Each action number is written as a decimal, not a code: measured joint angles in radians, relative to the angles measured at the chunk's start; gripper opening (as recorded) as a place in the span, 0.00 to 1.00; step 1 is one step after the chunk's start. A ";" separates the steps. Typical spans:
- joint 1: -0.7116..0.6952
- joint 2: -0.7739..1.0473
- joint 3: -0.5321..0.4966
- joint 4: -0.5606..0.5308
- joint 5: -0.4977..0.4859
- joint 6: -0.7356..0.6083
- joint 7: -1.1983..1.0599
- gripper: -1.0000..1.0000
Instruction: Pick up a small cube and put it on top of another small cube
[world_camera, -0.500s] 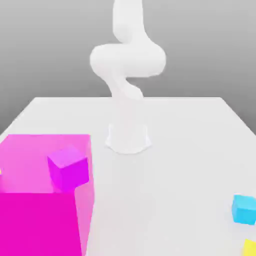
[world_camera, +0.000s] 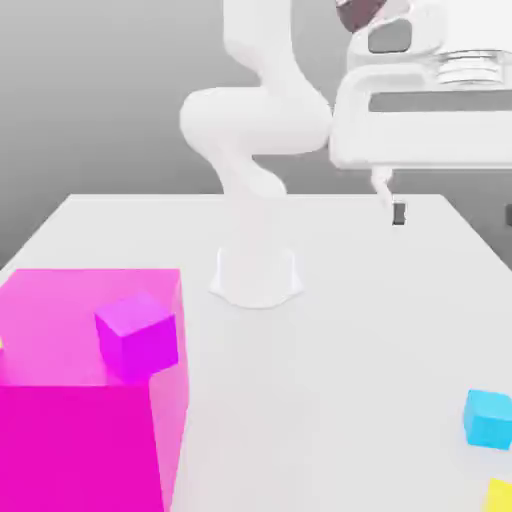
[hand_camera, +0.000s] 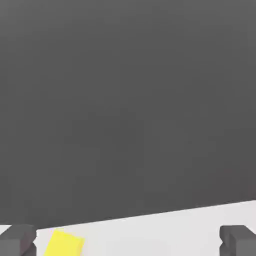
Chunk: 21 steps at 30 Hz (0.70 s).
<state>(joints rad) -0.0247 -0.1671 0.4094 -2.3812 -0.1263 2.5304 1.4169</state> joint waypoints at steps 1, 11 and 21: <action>0.006 0.038 0.016 -0.004 -0.018 0.012 0.043 0.50; 0.192 0.411 0.048 -0.048 -0.165 0.135 0.445 0.50; 0.331 0.624 -0.086 -0.013 -0.305 0.275 0.593 0.00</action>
<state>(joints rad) 0.3064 0.4571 0.3231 -2.3944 -0.4311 2.8057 2.0103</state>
